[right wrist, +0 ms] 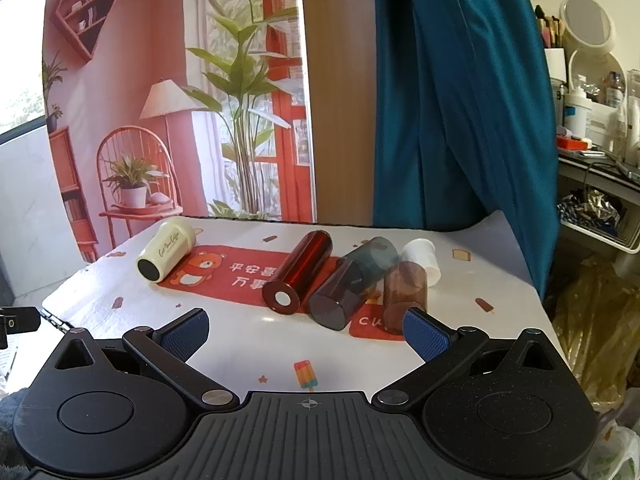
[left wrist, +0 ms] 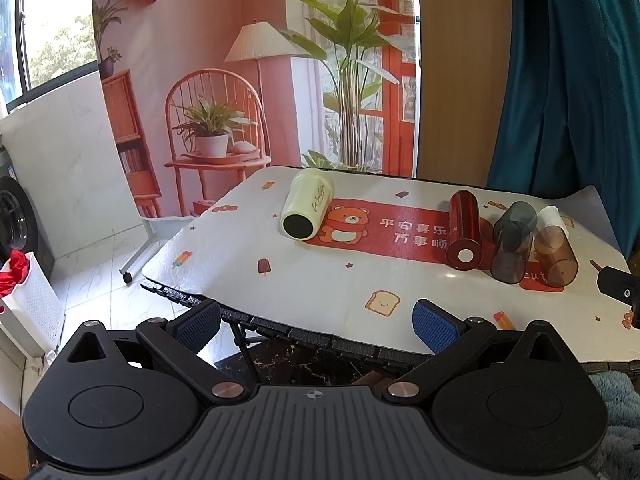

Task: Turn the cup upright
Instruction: 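Reach the right tool to the lying brown translucent cup and close on it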

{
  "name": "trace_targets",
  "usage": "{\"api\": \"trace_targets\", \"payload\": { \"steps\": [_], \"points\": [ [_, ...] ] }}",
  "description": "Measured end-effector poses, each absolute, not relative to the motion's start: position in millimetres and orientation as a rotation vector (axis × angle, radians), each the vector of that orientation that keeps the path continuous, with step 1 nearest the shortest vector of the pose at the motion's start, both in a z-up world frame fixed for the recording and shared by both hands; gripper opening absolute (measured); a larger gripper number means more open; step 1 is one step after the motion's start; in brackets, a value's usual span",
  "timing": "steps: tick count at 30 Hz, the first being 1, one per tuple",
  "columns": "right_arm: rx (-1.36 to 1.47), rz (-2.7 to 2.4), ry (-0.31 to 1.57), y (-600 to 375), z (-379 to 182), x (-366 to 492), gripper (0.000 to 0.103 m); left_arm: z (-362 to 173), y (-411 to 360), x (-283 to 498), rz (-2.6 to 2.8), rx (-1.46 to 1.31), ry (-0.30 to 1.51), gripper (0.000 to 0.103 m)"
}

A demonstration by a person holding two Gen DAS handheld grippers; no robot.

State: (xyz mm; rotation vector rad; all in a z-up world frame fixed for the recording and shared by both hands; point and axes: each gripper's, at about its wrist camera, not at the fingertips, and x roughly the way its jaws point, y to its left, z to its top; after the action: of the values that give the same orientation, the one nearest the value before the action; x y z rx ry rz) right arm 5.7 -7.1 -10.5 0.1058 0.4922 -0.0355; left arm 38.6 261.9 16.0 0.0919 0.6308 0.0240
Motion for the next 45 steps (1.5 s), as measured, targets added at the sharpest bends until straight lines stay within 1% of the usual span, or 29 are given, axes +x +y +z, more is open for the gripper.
{"api": "trace_targets", "payload": {
  "steps": [4, 9, 12, 17, 19, 21, 24, 27, 29, 33, 39, 45],
  "points": [
    [0.099, -0.037, 0.484, -12.4, -11.7, 14.3, 0.103, 18.4, 261.0, 47.2, 0.018, 0.098, 0.634, 0.103],
    [0.079, -0.089, 0.44, -35.7, -13.0, 52.0, 0.103, 21.4, 267.9, 78.0, 0.064, 0.088, 0.62, 0.103],
    [0.054, -0.124, 0.448, -50.2, -28.1, 83.0, 0.103, 20.3, 273.1, 102.8, 0.07, 0.053, 0.631, 0.103],
    [0.059, -0.185, 0.525, -75.9, -66.5, 142.1, 0.101, 6.5, 268.0, 137.4, 0.078, 0.047, 0.66, 0.103],
    [0.058, -0.198, 0.562, -82.7, -81.2, 161.4, 0.095, -4.4, 264.6, 148.5, 0.078, 0.049, 0.684, 0.103],
    [0.05, -0.213, 0.595, -87.8, -96.3, 176.6, 0.093, -15.4, 263.5, 158.3, 0.08, 0.05, 0.71, 0.103],
    [0.05, -0.232, 0.644, -96.8, -119.4, 198.0, 0.086, -30.1, 263.4, 169.6, 0.077, 0.046, 0.75, 0.103],
    [0.079, -0.242, 0.681, -106.7, -133.2, 211.1, 0.084, -41.4, 262.9, 177.1, 0.072, 0.047, 0.78, 0.103],
    [0.094, -0.235, 0.703, -111.3, -140.0, 217.5, 0.078, -47.5, 261.5, 180.5, 0.067, 0.05, 0.795, 0.103],
    [0.08, -0.218, 0.756, -112.7, -150.0, 225.3, 0.062, -57.4, 258.0, 183.5, 0.055, 0.061, 0.824, 0.103],
    [0.134, -0.215, 0.779, -119.8, -147.4, 215.8, 0.062, -66.6, 257.0, 179.5, 0.046, 0.069, 0.842, 0.103],
    [0.198, -0.142, 0.888, -111.8, -136.8, 184.8, 0.061, -69.6, 262.5, 175.1, 0.041, 0.049, 0.861, 0.103]
  ]
}}
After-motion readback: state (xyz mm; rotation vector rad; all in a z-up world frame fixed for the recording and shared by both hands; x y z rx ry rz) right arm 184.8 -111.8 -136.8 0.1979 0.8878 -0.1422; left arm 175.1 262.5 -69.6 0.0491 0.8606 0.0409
